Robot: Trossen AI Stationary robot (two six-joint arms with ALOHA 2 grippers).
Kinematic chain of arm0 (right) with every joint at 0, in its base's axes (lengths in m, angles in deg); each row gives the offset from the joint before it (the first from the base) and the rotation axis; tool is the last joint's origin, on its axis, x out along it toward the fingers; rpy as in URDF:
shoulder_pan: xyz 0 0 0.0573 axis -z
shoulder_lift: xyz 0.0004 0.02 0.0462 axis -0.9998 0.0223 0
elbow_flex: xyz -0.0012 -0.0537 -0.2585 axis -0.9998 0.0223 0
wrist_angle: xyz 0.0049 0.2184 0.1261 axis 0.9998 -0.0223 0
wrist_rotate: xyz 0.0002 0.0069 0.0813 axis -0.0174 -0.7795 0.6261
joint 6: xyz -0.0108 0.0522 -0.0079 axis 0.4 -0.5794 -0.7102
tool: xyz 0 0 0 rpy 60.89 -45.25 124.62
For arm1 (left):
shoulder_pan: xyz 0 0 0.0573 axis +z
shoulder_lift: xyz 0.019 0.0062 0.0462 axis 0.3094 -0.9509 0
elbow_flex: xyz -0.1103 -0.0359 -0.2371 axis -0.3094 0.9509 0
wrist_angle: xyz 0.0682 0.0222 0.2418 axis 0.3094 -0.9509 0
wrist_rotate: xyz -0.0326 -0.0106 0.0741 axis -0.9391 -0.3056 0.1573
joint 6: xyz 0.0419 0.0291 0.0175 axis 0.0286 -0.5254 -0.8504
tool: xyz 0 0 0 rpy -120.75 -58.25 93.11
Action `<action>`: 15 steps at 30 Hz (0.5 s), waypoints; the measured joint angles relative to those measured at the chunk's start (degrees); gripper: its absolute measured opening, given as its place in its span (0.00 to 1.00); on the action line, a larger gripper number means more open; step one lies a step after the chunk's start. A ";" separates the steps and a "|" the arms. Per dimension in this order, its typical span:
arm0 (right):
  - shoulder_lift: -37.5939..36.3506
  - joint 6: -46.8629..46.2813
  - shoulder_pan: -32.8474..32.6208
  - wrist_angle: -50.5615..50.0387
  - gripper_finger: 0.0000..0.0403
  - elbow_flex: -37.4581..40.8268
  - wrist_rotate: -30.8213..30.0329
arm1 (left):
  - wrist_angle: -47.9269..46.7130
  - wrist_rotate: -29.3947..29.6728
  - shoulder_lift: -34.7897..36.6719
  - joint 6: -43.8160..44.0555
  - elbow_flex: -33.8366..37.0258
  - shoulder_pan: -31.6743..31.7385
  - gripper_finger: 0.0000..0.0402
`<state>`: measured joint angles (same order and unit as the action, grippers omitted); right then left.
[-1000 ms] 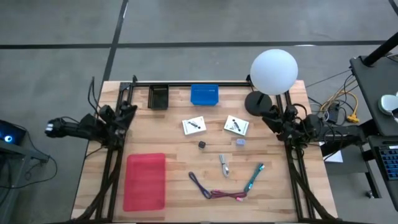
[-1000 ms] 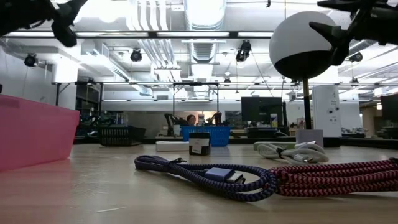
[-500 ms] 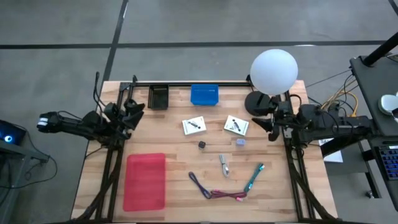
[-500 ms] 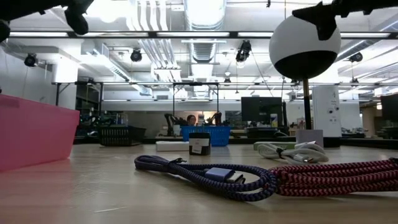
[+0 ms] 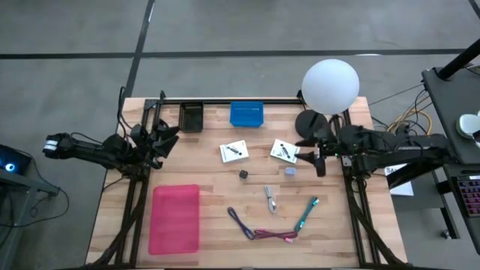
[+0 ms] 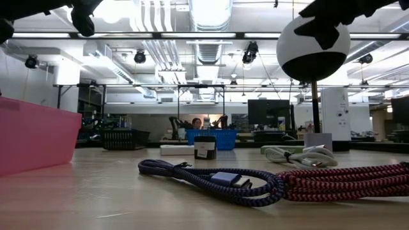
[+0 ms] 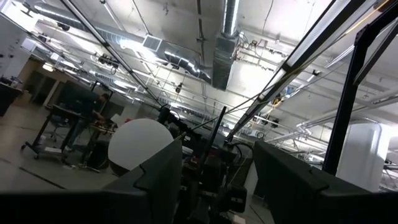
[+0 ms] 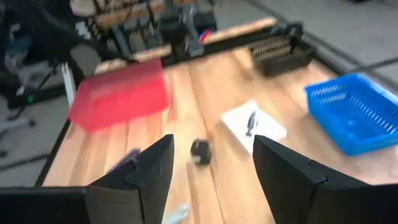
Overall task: Pick and place items into bin
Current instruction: Put the white charger adapter into the black bin
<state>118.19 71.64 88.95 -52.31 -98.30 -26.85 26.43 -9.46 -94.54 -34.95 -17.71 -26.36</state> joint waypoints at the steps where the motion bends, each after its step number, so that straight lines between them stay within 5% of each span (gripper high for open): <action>1: 0.73 -0.04 -0.07 -0.65 0.51 0.00 0.17 | 0.01 0.00 0.00 0.00 0.00 0.00 0.46; 15: 12.34 2.82 -0.11 -8.67 0.51 0.02 1.14 | -0.10 0.24 0.04 -0.02 0.02 0.00 0.46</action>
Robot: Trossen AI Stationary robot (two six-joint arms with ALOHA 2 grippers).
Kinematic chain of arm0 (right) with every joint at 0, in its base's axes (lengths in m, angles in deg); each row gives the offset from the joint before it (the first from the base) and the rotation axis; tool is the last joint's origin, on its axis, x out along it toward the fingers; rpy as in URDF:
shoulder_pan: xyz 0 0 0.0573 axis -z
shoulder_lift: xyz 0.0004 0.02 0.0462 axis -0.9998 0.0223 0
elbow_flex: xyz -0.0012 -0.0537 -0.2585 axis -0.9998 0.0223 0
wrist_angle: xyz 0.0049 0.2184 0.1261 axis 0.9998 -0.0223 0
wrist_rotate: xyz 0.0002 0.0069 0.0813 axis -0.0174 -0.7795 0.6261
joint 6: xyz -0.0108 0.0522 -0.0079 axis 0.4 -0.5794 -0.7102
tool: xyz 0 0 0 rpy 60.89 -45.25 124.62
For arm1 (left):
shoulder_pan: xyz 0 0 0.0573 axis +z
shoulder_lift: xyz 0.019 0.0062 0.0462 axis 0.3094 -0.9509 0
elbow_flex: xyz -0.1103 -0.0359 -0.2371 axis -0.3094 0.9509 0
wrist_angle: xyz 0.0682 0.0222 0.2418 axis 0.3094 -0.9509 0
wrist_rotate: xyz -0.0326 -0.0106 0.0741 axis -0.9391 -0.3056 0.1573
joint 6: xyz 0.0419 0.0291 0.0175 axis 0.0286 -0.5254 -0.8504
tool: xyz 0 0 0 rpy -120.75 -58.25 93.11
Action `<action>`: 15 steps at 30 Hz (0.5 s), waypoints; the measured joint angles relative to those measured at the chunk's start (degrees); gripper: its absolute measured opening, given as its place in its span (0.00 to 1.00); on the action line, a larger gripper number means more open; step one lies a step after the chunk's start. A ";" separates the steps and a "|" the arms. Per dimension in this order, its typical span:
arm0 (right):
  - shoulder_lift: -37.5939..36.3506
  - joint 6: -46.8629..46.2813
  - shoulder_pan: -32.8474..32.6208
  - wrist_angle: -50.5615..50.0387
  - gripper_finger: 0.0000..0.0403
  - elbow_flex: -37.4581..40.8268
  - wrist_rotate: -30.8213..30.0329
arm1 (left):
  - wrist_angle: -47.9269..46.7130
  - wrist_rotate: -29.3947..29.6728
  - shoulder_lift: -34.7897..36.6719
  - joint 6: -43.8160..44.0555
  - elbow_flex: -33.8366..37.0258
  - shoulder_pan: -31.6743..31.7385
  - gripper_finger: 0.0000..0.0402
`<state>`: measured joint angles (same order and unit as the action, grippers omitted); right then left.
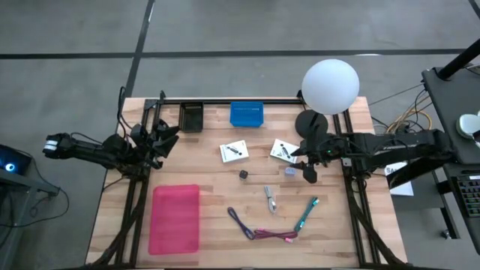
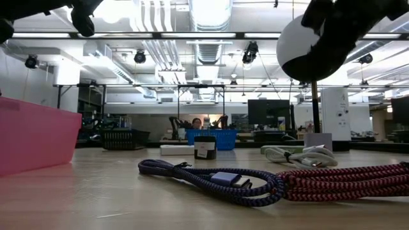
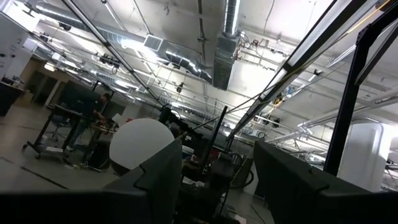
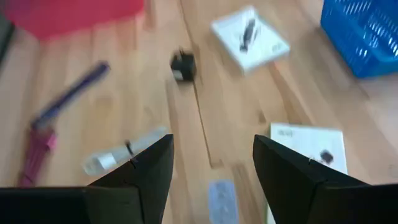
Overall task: Pick and place items into bin
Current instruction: Put the white charger adapter into the black bin
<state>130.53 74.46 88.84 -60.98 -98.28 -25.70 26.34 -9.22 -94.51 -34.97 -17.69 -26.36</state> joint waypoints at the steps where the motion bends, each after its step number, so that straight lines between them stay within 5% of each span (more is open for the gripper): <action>1: 0.85 0.36 0.00 -0.81 0.51 -0.02 0.14 | -0.02 0.00 0.03 0.00 0.03 0.00 0.46; 15: 14.68 3.76 -0.39 -2.55 0.51 0.01 2.08 | -0.03 0.07 -0.04 0.17 0.22 0.00 0.46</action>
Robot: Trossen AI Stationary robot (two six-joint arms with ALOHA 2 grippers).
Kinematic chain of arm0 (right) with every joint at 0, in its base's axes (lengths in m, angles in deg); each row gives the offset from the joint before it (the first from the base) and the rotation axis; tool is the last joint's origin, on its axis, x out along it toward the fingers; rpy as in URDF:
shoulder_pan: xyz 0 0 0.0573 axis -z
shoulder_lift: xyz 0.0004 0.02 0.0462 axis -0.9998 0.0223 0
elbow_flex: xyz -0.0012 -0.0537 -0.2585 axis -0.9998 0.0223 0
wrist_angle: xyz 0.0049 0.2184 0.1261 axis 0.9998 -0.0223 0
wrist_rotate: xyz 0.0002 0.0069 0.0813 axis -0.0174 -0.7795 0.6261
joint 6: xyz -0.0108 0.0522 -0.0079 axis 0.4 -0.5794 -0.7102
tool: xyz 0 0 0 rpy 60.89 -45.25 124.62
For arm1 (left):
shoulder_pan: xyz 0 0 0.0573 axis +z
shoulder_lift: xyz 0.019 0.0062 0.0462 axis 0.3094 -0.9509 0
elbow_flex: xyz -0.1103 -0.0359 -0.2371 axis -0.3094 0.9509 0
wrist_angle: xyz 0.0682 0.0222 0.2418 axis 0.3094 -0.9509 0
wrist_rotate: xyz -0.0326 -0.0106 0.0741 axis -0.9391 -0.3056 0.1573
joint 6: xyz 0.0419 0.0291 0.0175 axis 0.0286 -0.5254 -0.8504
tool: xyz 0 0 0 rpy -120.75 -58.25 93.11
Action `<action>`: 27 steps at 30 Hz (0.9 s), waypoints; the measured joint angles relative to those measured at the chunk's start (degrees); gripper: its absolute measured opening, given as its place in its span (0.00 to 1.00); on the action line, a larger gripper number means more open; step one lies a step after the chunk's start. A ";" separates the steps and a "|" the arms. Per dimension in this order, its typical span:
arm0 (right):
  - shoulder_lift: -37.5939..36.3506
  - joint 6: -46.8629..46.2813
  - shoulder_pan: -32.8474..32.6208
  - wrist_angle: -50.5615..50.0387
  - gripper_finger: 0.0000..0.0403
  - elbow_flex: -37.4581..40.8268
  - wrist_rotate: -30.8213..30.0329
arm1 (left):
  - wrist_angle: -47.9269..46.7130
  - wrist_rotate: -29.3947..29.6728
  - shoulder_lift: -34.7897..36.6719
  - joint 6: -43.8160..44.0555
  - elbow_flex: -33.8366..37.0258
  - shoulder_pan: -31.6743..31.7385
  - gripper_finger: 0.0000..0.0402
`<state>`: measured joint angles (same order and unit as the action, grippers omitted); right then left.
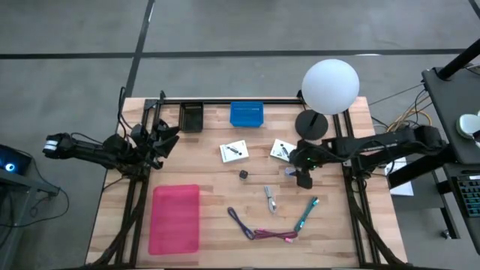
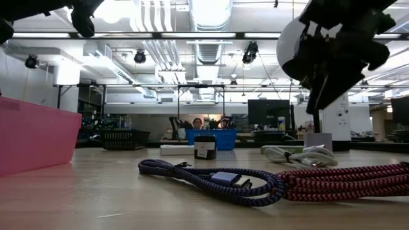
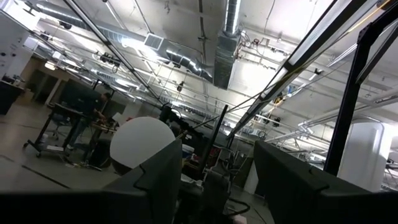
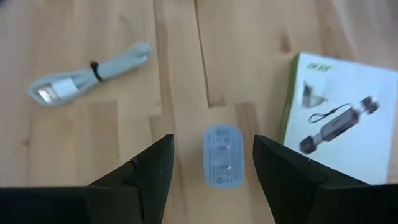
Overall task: Pick and place items into bin
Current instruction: Put the white charger adapter into the black bin
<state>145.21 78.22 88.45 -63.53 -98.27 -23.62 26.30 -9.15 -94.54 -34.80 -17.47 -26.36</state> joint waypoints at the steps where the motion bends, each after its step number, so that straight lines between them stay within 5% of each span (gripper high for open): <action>1: 0.98 -0.02 0.00 -0.02 0.51 0.00 0.00 | 0.01 0.00 0.00 0.00 0.00 0.00 0.46; 27: 13.91 -3.44 0.02 0.39 0.51 0.03 -0.72 | -0.01 0.00 0.00 -0.04 0.42 0.00 0.46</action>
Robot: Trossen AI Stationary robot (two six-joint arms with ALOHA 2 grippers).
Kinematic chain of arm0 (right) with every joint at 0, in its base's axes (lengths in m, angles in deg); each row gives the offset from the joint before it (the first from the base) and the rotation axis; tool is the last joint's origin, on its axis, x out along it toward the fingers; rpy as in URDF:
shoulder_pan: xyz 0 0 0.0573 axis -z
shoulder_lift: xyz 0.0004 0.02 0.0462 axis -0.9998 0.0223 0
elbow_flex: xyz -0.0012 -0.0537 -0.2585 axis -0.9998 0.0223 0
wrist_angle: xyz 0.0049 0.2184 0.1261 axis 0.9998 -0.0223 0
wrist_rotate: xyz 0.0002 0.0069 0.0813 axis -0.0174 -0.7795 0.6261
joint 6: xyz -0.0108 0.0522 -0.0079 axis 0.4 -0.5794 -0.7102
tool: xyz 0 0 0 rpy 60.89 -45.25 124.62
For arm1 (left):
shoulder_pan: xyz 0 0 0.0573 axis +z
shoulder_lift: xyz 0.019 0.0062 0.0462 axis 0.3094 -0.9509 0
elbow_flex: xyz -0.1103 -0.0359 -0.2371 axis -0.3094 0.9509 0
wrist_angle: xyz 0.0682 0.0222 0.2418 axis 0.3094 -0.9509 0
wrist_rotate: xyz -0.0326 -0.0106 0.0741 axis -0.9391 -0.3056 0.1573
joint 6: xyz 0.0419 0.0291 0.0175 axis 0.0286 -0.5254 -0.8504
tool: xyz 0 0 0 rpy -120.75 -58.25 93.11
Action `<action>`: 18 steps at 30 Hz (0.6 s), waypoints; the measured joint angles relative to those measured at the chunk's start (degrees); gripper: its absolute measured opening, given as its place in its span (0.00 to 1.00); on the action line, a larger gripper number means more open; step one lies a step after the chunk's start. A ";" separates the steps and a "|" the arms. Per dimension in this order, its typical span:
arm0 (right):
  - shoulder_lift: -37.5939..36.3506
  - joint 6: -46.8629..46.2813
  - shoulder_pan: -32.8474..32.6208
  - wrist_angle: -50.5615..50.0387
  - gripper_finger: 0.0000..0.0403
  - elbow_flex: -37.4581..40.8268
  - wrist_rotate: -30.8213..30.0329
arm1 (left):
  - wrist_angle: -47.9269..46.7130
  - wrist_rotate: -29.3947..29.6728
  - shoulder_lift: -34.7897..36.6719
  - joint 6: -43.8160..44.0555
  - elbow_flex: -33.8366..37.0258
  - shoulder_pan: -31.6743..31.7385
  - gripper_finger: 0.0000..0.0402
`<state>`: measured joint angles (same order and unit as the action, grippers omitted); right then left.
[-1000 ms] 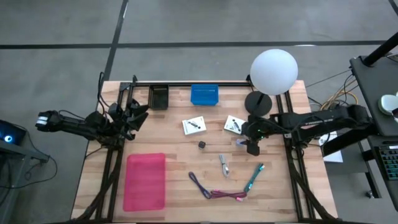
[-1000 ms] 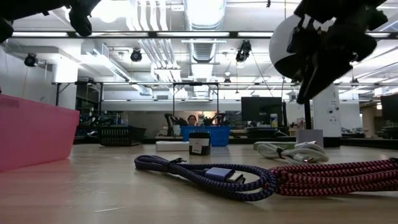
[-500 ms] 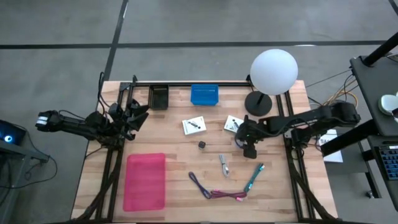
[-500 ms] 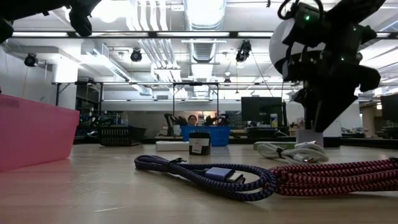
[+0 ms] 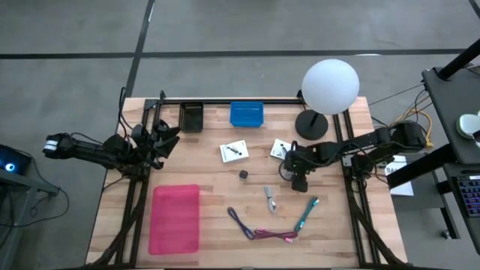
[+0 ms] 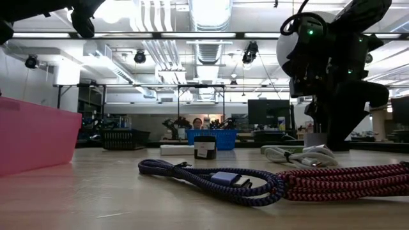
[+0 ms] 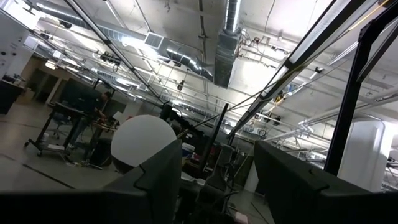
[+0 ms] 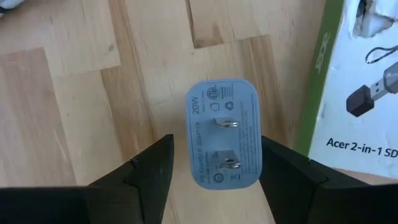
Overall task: Pick and place items into bin
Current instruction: Put the white charger adapter into the black bin
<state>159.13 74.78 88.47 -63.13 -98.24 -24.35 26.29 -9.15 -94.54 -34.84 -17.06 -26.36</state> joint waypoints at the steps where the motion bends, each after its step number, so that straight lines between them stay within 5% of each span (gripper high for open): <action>1: -0.01 0.10 0.00 0.03 0.51 0.00 0.00 | 0.00 0.00 0.00 0.00 0.02 0.00 0.46; 18: -0.15 0.42 0.00 0.64 0.46 -0.01 -0.20 | -0.02 0.00 -0.02 -0.09 0.13 0.00 0.46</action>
<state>158.97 75.20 88.47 -62.49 -98.25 -24.54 26.27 -9.15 -94.56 -34.93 -16.93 -26.36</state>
